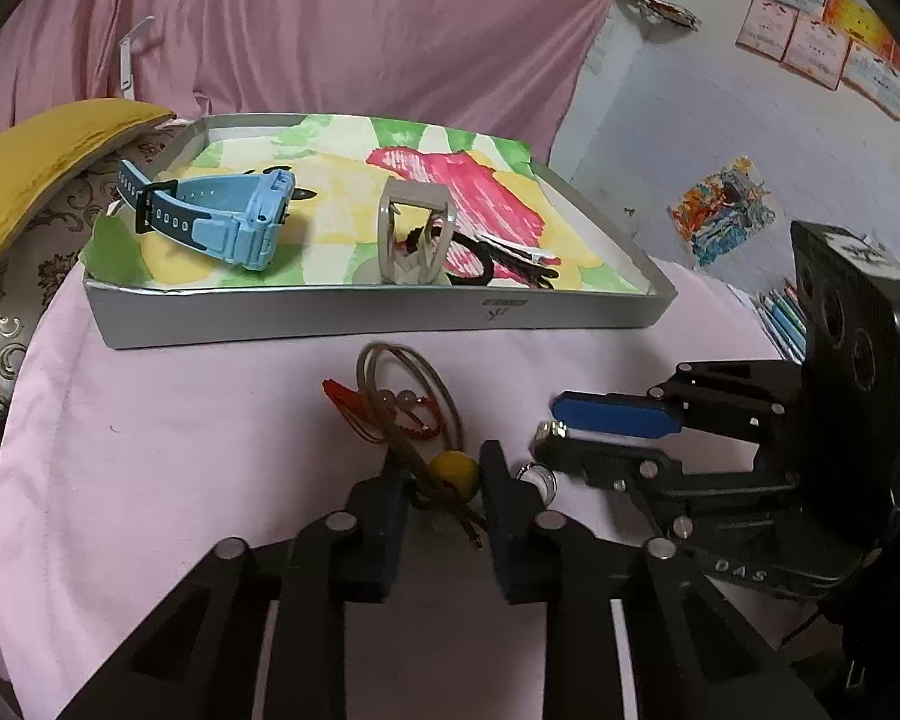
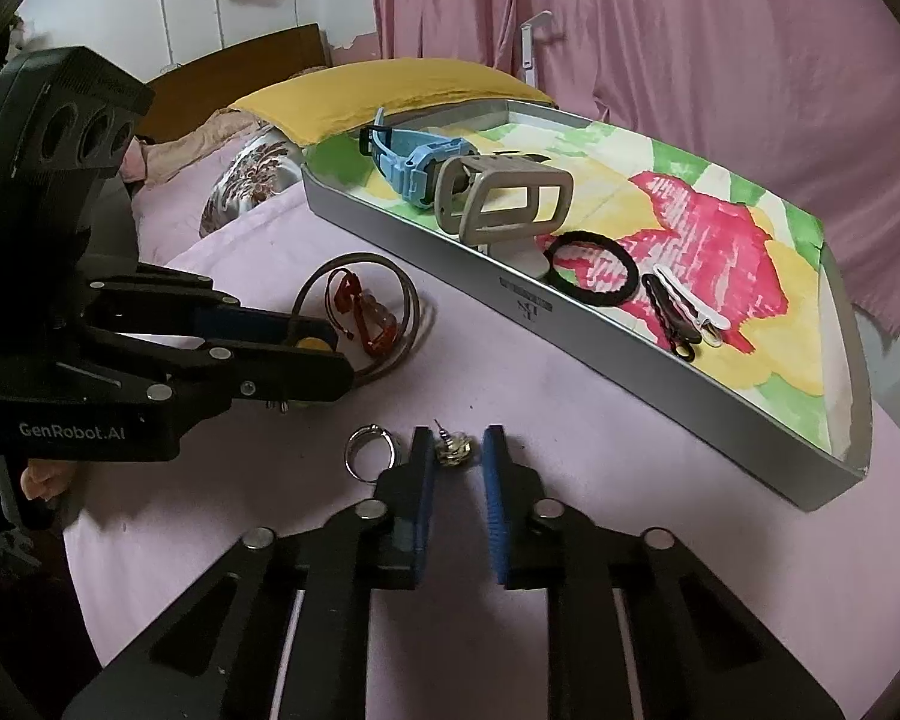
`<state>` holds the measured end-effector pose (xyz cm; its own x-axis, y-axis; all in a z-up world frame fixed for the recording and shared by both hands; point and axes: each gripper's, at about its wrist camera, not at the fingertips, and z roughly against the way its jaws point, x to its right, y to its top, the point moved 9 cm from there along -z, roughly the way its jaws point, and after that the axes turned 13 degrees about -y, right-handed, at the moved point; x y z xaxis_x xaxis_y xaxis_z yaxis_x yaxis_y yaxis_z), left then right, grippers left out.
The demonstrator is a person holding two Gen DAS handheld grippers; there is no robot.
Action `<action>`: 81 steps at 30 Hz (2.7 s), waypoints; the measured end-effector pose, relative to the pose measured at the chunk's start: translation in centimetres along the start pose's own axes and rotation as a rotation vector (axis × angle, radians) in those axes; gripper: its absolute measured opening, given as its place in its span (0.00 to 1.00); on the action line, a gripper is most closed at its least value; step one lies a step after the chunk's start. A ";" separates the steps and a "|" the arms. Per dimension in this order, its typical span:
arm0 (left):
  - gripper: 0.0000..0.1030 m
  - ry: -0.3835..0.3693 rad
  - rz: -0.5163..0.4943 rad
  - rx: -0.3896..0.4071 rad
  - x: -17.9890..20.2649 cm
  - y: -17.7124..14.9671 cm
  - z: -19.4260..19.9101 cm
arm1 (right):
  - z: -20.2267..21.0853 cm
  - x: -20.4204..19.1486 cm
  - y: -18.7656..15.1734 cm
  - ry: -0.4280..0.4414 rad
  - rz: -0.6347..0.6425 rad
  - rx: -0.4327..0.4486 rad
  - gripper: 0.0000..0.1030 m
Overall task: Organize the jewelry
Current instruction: 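Grasp the brown cord with yellow bead with the left tool while the right tool grasps the gold charm, then carry the cord with the left tool while the right tool carries the gold charm over the tray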
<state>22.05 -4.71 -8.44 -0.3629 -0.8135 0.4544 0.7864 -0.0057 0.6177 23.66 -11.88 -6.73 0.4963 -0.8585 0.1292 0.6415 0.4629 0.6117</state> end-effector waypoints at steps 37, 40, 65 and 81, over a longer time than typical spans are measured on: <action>0.19 0.118 -0.255 0.513 5.4 7.9 8.2 | 10.8 5.7 6.5 -0.289 -0.225 0.529 0.09; 0.19 0.127 -0.271 0.539 5.3 8.9 8.2 | 11.0 6.0 7.5 -0.307 -0.220 0.551 0.09; 0.19 0.268 -0.172 0.367 -1.6 12.3 2.9 | 1.5 9.8 7.5 -0.279 -0.335 0.309 0.09; 0.19 0.285 -0.074 0.235 -4.3 11.4 1.0 | -2.4 9.3 6.4 -0.217 -0.335 0.147 0.09</action>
<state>32.09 -0.69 -2.65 -0.2346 -0.9453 0.2266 0.6148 0.0363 0.7878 33.76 -16.43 -3.46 0.1295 -0.9900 0.0563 0.6483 0.1275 0.7506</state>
